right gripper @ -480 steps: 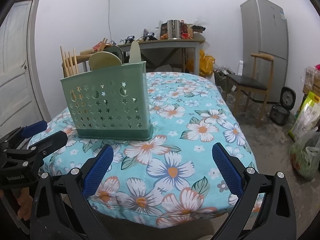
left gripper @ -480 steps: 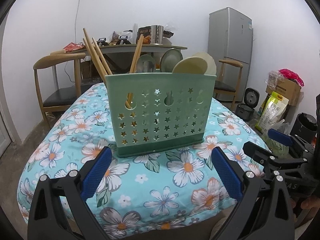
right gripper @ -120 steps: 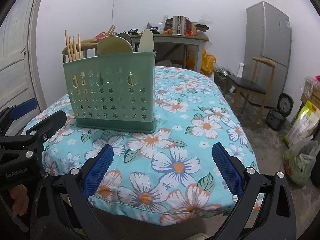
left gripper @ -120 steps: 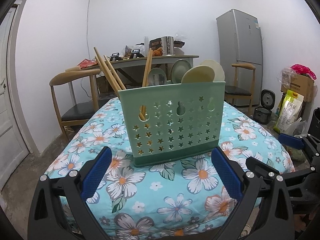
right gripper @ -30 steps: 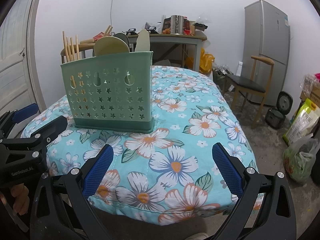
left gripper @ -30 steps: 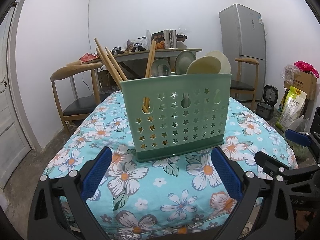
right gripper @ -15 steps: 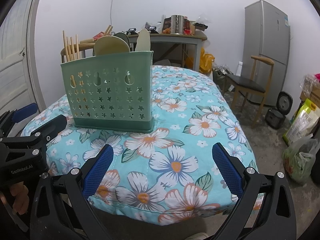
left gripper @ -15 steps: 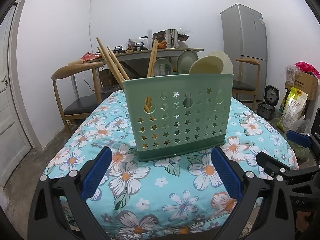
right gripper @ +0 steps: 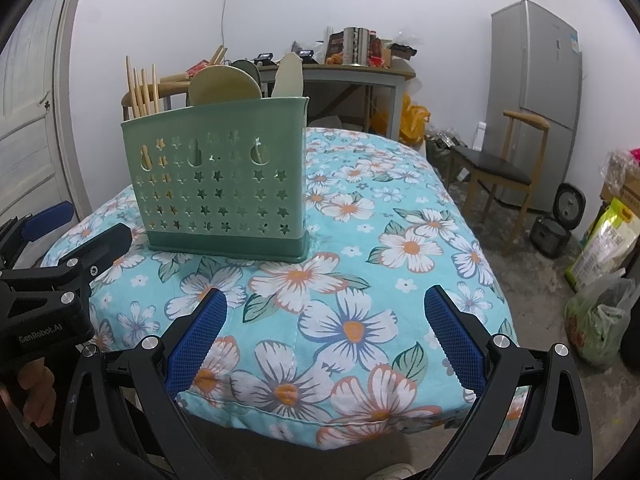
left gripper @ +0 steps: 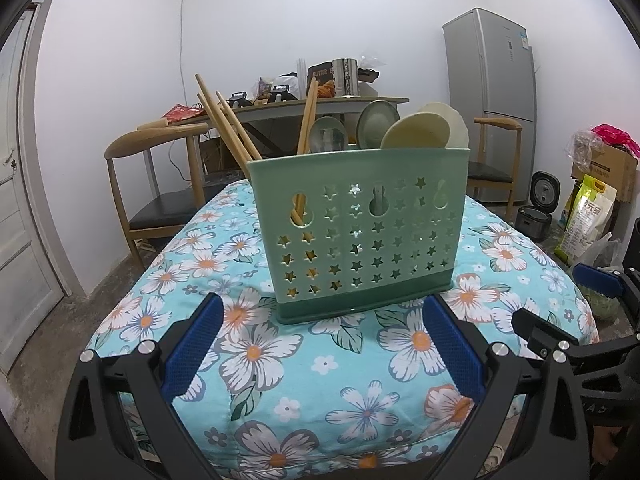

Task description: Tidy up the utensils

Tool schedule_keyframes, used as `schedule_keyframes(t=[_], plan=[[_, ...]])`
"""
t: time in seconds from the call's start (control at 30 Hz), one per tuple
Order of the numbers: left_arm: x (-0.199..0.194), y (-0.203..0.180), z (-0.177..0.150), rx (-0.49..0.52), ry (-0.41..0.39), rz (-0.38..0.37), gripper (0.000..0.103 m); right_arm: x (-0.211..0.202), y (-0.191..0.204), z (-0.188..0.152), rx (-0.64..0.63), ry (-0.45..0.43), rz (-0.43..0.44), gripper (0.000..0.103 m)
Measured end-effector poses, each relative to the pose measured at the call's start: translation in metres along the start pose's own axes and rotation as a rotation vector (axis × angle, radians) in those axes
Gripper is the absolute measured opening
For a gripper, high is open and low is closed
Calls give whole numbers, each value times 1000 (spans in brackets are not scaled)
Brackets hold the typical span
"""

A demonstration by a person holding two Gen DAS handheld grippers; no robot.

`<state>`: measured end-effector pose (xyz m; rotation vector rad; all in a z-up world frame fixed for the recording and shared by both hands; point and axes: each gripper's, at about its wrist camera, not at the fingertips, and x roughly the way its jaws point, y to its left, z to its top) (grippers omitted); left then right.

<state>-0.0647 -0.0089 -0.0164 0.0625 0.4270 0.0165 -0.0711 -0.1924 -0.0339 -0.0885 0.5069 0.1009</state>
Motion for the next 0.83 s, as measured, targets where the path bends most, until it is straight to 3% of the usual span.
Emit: schedule_keyframes(t=[0.67,0.83], plan=[[0,-2,0,1,-1,7,97,-1,0,0,-1,-1,0,95],[5,4,0,-39,46,-27,97,-1,0,0,0,0,1,95]])
